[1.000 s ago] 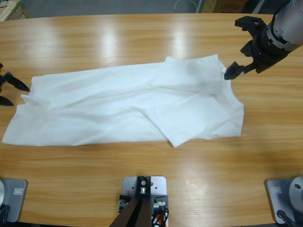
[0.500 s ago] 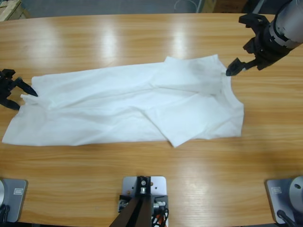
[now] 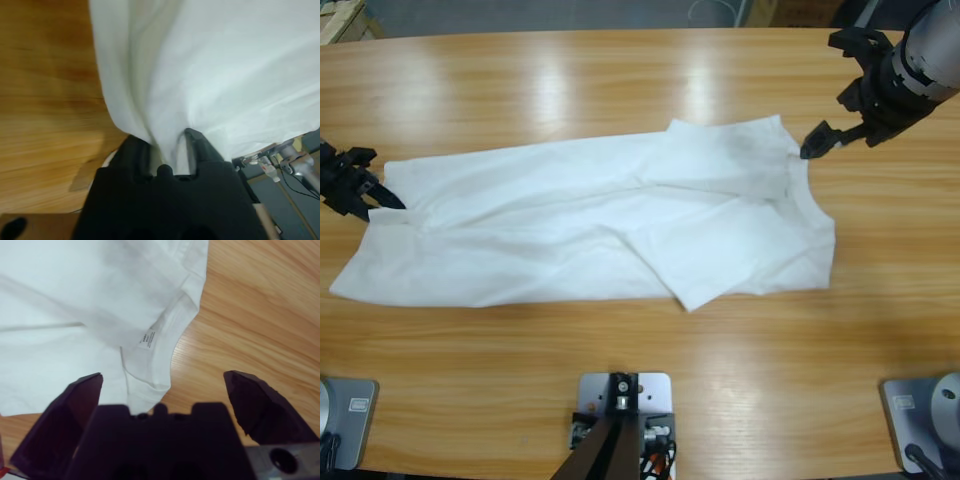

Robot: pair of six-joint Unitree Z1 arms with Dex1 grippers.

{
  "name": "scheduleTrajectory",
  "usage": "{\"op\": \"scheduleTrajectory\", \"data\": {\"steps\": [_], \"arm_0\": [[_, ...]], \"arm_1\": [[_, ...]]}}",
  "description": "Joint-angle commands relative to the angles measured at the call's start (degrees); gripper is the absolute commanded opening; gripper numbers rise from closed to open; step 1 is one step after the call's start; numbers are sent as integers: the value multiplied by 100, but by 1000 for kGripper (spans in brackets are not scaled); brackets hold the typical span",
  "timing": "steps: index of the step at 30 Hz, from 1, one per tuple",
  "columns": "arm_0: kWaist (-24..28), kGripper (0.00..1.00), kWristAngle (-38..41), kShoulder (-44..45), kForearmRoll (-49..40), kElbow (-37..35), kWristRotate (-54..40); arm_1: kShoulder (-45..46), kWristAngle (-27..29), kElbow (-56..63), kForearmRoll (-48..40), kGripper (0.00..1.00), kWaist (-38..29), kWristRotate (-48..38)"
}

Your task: Fold clothes

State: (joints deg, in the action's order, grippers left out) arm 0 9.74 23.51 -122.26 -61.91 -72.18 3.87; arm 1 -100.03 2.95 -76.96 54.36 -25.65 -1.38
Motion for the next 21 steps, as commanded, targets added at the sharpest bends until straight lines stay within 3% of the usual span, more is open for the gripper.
{"op": "scheduleTrajectory", "data": {"steps": [1, 11, 21], "arm_0": [[-130, 0, 147, -263, 21, -25, -97], [-83, 0, 126, 498, -110, -186, -134], [717, 0, 93, 459, -697, -1269, -220]], "arm_1": [[133, 21, 165, -66, 1000, 70, 7], [184, 47, 118, -54, 1000, 76, -1], [264, 91, -33, 127, 1000, 77, 7]]}}
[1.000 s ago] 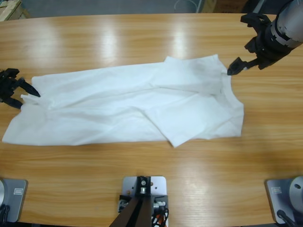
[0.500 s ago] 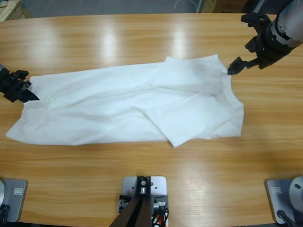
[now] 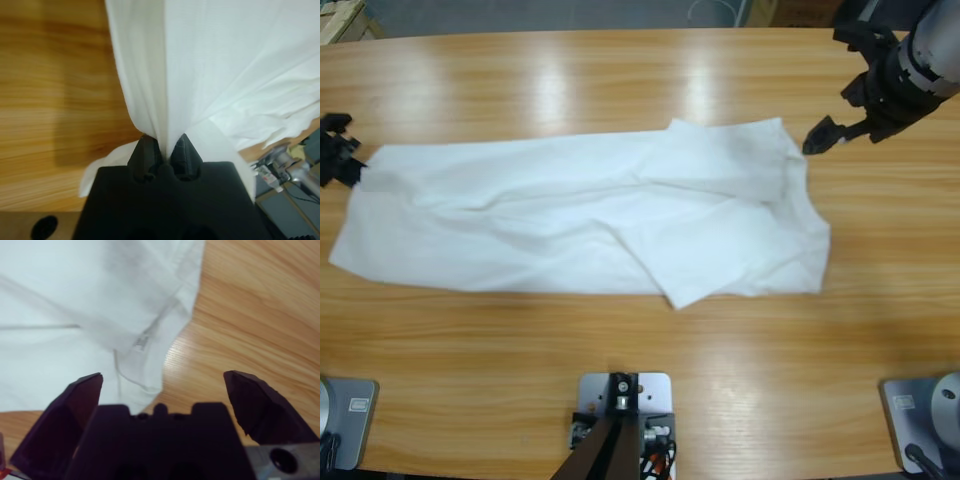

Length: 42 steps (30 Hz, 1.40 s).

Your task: Fold clothes

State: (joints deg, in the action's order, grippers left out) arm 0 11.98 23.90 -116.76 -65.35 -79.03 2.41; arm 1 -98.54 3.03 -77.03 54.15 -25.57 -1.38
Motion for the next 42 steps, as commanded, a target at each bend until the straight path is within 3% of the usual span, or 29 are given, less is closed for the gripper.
{"op": "scheduleTrajectory", "data": {"steps": [1, 18, 21, 31, 42], "arm_0": [[569, 0, 46, -151, -437, -700, -80], [1256, 0, -214, -880, -2026, -3207, -74], [857, 0, -107, -815, -2249, -3606, -69], [-1159, 0, -40, -777, -2349, -4395, 400], [-2971, 0, 273, -919, -2351, -4695, 986]], "arm_1": [[116, 85, -44, 169, 1000, 70, 7], [169, 38, -42, 322, 1000, 70, 7], [155, -47, -40, 315, 1000, 70, 7], [241, -112, 92, 280, 1000, 70, 7], [283, -238, 238, 175, 1000, 68, 7]]}}
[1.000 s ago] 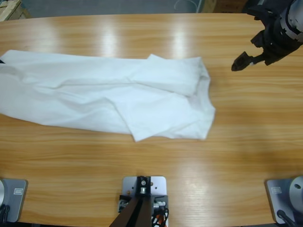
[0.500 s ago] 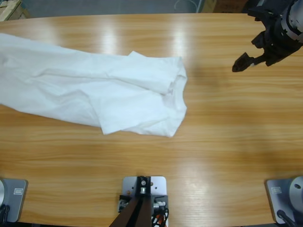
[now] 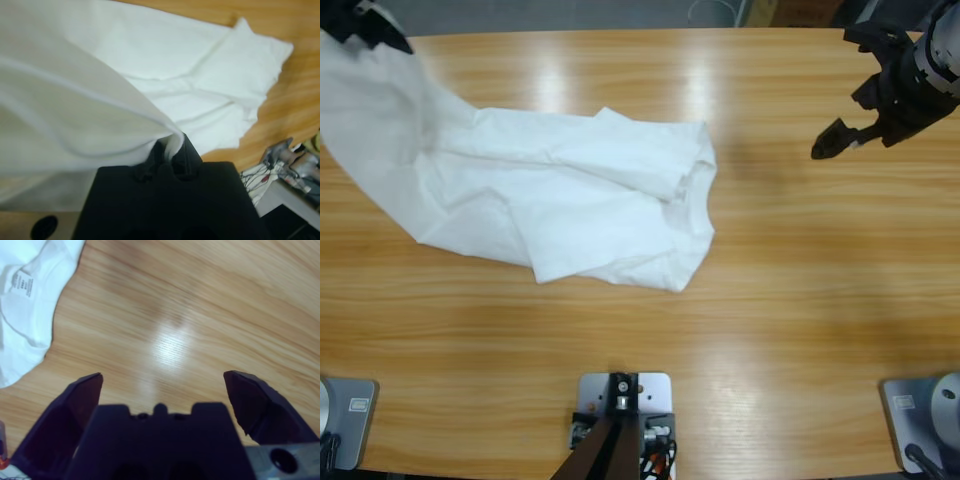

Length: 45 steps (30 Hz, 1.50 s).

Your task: Fold clothes

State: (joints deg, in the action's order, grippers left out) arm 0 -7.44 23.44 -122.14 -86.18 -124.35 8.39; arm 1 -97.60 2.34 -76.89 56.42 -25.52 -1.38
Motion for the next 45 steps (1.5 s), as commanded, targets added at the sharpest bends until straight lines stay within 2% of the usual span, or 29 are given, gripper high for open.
{"op": "scheduleTrajectory", "data": {"steps": [1, 5, 15, 23, 31, 35, 36, 37, 38, 39, 40, 45], "arm_0": [[-1207, 0, 321, -384, -268, -214, 453], [-1773, 0, 370, -472, -268, -454, 697], [-2517, 0, 468, -996, -277, -881, 941], [-2657, 0, 498, -1637, -305, -1331, 910], [-2940, 0, 621, -2534, -741, -2658, 936], [-3069, 0, 822, -2671, -869, -2797, 922], [-3104, 216, 875, -2669, -876, -2784, 912], [-3132, 618, 920, -2660, -883, -2772, 906], [-3171, 817, 926, -2643, -883, -2754, 903], [-3215, 914, 931, -2624, -890, -2744, 896], [-3271, 963, 934, -2594, -892, -2725, 876], [-3512, 996, 934, -2385, -892, -2589, 869]], "arm_1": [[205, -181, 237, -52, 1000, 61, 7], [298, -213, 311, -70, 1000, 56, -9], [643, -243, 543, -70, 1000, 56, -13], [734, -267, 559, -52, 1000, 56, -11], [632, -278, 564, -70, 1000, 56, -15], [537, -287, 531, -103, 1000, 56, -18], [521, -287, 518, -105, 1000, 56, -18], [509, -285, 506, -105, 1000, 56, -18], [498, -278, 497, -105, 1000, 56, -18], [497, -274, 490, -105, 1000, 56, -18], [502, -269, 489, -103, 1000, 56, -18], [546, -269, 469, -80, 1000, 56, -18]]}}
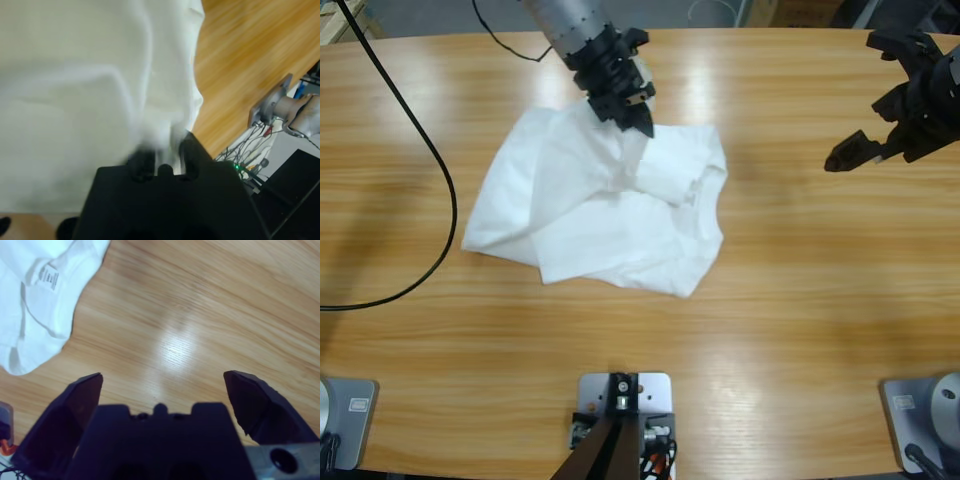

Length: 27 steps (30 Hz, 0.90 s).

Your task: Fold clothes

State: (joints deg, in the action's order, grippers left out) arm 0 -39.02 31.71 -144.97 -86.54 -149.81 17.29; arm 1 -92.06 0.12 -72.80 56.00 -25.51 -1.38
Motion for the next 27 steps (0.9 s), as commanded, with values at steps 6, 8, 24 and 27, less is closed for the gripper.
{"op": "scheduleTrajectory", "data": {"steps": [6, 8, 24, 27], "arm_0": [[-770, 996, -129, 339, -864, 755, 80], [-607, 996, -679, 772, -856, 1353, 127], [2512, 1000, -670, 4189, 2730, 7475, -465], [2464, 1000, -672, 4022, 2792, 7537, -530]], "arm_1": [[101, -150, 21, 34, 1000, 55, -37], [103, -347, -6, 41, 1000, 9, -32], [-1529, -597, -2528, 1078, 1000, -982, 379], [-2842, -781, -4636, 1988, 1000, -1119, 566]]}}
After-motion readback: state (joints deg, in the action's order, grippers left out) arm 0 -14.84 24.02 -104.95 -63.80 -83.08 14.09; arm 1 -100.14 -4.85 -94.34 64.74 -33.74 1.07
